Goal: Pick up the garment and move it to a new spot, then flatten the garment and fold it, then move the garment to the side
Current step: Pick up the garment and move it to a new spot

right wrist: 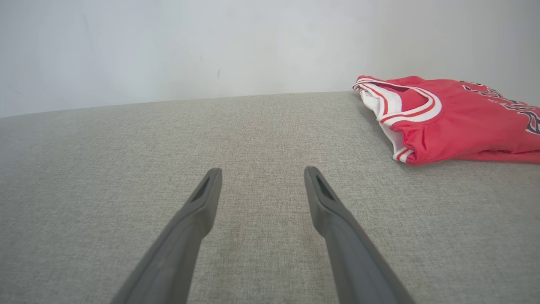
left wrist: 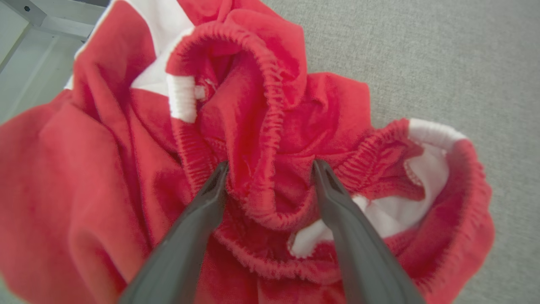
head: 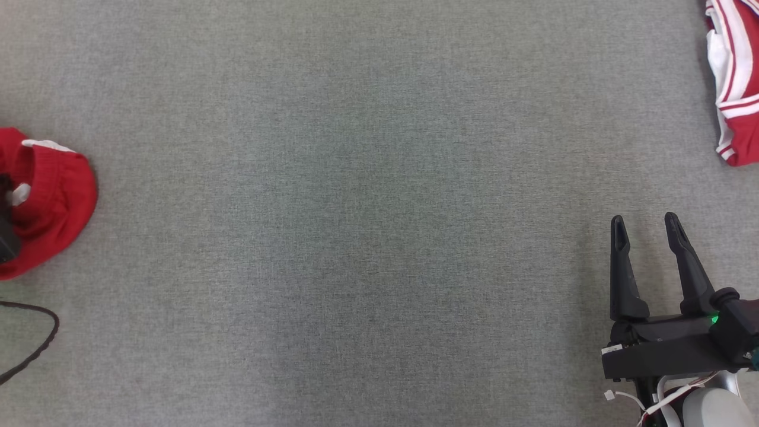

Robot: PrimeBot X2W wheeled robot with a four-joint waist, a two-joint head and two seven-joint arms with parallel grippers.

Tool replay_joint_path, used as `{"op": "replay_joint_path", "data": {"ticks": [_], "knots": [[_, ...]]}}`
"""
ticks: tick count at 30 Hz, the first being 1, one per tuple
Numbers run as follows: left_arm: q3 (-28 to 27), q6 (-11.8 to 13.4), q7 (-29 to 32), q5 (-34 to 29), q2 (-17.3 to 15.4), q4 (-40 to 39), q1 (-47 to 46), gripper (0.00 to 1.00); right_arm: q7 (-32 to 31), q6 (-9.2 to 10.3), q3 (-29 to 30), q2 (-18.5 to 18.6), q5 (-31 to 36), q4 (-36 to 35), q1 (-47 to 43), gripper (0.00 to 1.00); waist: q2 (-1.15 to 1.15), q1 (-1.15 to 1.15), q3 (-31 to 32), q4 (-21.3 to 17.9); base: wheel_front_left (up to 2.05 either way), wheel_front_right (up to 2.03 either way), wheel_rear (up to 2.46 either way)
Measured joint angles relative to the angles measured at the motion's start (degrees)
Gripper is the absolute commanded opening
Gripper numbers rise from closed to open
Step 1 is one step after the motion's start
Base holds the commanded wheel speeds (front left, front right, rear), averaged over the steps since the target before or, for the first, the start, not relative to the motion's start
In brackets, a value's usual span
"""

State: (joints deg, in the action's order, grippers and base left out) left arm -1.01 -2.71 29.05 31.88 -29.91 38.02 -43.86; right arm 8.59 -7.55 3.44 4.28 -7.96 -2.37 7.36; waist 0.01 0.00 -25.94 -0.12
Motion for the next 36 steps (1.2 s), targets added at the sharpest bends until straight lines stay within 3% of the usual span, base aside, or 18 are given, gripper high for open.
{"op": "replay_joint_path", "data": {"ticks": [1, 2, 3, 10, 14, 21, 28, 36], "knots": [[-0.03, 0.32, 0.02, -0.04, -0.04, -0.22, 0.18, 0.43, 0.02, 0.0, -0.02, -0.01, 0.02, 0.03, -0.01, 1.0, 0.0, 0.0, 0.06, -0.12, 0.0, 0.0, 0.0], [-0.01, 0.74, 0.0, -0.11, -0.04, -0.47, 0.37, 0.27, 0.03, 0.0, 0.0, -0.02, 0.03, 0.08, -0.02, 1.0, 0.0, 0.0, 0.16, -0.23, 0.0, 0.0, 0.0], [-0.03, 0.77, -0.27, -0.1, 0.0, -0.69, 0.55, 0.0, 0.08, 0.0, 0.03, -0.02, 0.03, 0.16, -0.04, 1.0, 0.0, 0.0, 0.28, -0.32, 0.0, 0.0, 0.0], [-1.07, 2.19, -9.31, -1.14, 0.19, -3.48, 1.42, 0.0, 0.55, 0.0, 0.58, -0.18, 0.03, 1.12, -0.34, 1.0, 0.0, 0.0, 2.13, -0.45, 0.0, 0.0, 0.0], [-1.16, 2.12, -17.35, -3.32, -0.24, -6.51, 1.15, 0.0, 1.0, 0.0, 0.62, -0.34, 0.01, 1.92, -0.75, 1.0, -0.01, 0.0, 3.85, -0.37, 0.0, 0.0, 0.0], [-0.29, 1.33, -24.65, -5.09, -0.11, -12.57, -0.78, 0.0, 1.56, 0.0, 0.45, -0.6, -0.51, 3.89, -1.62, 1.0, -0.01, 0.0, 7.02, -0.32, 0.0, 0.0, 0.0], [2.99, 0.25, -26.05, -6.88, 0.74, -23.3, -4.4, 0.0, 3.1, 0.0, -0.38, -1.04, -1.85, 6.44, -2.14, 1.0, -0.01, -0.01, 10.59, -1.59, 0.0, 0.0, 0.0], [9.93, -0.08, -22.29, -7.15, 6.43, -33.51, -7.83, 0.0, 4.91, 0.0, -0.73, -1.29, -3.57, 9.18, -2.97, 1.0, -0.01, -0.01, 12.49, -6.53, 0.0, 0.0, 0.0]]}}
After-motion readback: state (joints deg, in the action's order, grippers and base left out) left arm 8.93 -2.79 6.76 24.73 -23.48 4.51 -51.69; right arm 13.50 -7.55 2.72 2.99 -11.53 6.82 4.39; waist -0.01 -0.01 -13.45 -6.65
